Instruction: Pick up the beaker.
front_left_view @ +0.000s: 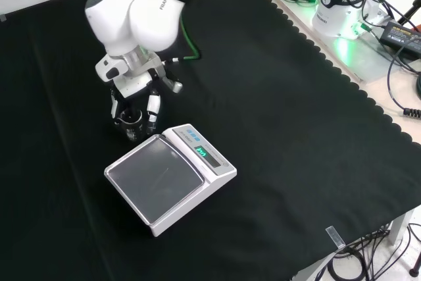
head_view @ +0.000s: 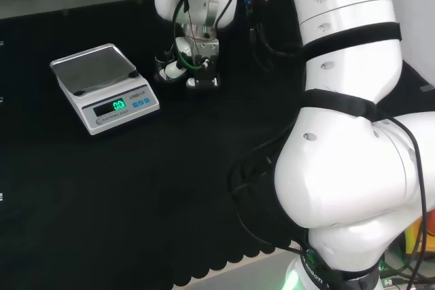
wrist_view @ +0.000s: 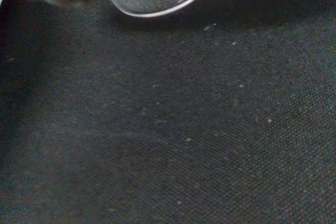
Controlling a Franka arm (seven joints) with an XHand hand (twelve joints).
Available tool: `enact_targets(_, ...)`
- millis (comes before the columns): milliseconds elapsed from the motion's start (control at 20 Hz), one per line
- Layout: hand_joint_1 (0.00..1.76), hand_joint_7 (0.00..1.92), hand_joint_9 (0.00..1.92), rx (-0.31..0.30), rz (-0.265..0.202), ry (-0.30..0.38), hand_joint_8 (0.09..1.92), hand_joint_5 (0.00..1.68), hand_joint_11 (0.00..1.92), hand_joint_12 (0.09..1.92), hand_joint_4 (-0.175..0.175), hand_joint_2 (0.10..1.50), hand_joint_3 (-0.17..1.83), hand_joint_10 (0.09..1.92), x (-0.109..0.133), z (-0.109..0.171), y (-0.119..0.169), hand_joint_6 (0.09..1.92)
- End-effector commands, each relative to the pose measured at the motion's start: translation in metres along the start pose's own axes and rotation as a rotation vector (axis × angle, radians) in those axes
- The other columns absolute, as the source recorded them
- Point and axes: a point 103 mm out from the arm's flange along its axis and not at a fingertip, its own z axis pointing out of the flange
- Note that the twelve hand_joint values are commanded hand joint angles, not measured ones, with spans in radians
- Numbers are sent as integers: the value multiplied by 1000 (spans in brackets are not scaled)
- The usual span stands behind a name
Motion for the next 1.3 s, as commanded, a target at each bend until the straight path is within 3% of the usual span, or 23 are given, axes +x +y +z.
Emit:
enact_targets(50,1197,1603,1699,-176,12,-20,510,1258,1334,911,-170,706,588,318,-1,-15,-2,666)
enact_targets(200,1200,1620,1719,-196,7,-16,507,1264,1349,901,-175,688,617,304,-2,-29,-4,668)
enact_targets(500,1203,1641,1741,-239,-44,-59,510,1272,1362,893,-175,660,665,290,-4,-87,-19,674)
enact_targets(650,1204,1645,1749,-185,-83,-80,512,1273,1367,889,-175,650,682,286,-2,-126,-34,679)
enact_targets(1000,1204,1657,1761,-20,-132,5,514,1277,1370,887,-175,635,711,281,19,-230,-104,687)
enact_targets(1150,1204,1661,1762,-19,-122,44,515,1277,1369,886,-175,631,717,280,37,-253,-143,688)
enact_targets(1300,1205,1665,1764,-35,-107,65,515,1278,1368,885,-175,628,722,279,64,-255,-178,689)
